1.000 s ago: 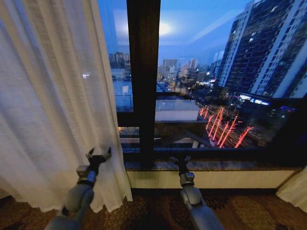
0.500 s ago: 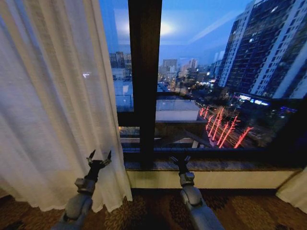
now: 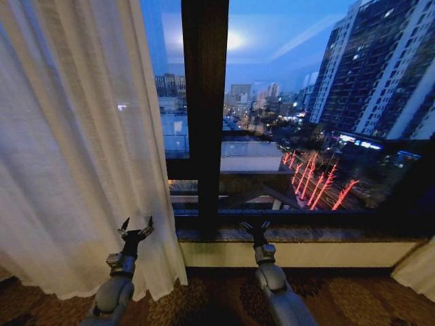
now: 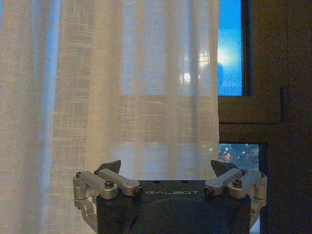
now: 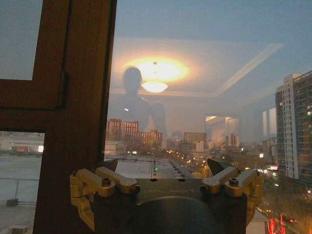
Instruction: Open the curtains by pulling them apart, changing their state from closed to fully open.
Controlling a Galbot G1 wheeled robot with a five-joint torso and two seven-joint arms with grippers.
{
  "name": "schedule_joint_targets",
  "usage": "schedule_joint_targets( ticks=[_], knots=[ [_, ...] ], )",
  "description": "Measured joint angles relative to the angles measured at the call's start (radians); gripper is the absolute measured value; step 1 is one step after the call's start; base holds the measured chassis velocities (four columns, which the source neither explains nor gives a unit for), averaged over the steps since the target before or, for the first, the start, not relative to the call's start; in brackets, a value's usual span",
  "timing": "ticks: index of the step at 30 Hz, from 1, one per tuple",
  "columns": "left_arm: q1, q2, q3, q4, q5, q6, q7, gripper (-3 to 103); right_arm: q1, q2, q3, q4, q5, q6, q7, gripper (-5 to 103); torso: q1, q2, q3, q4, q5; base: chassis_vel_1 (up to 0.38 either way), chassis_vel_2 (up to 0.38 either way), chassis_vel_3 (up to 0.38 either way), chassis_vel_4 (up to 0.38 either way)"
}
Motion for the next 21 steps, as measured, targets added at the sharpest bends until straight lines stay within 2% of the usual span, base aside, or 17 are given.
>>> schedule_joint_targets(
  ticks=[9,21],
  knots=[
    [-0.028,0.001,0.020,0.020,0.006,0.006,0.008,100,0.000,0.000,0.000,0.000,0.000,0.000,0.000,100,0.000,0.000,0.000,0.0001,-0.0003,-0.023,0.039,0.006,-0.042],
    [-0.182,0.066,0.066,0.136,-0.066,0.025,0.028,100,0.000,0.000,0.000,0.000,0.000,0.000,0.000,100,0.000,0.000,0.000,0.0001,-0.0001,0.000,0.000,0.000,0.000]
  ],
)
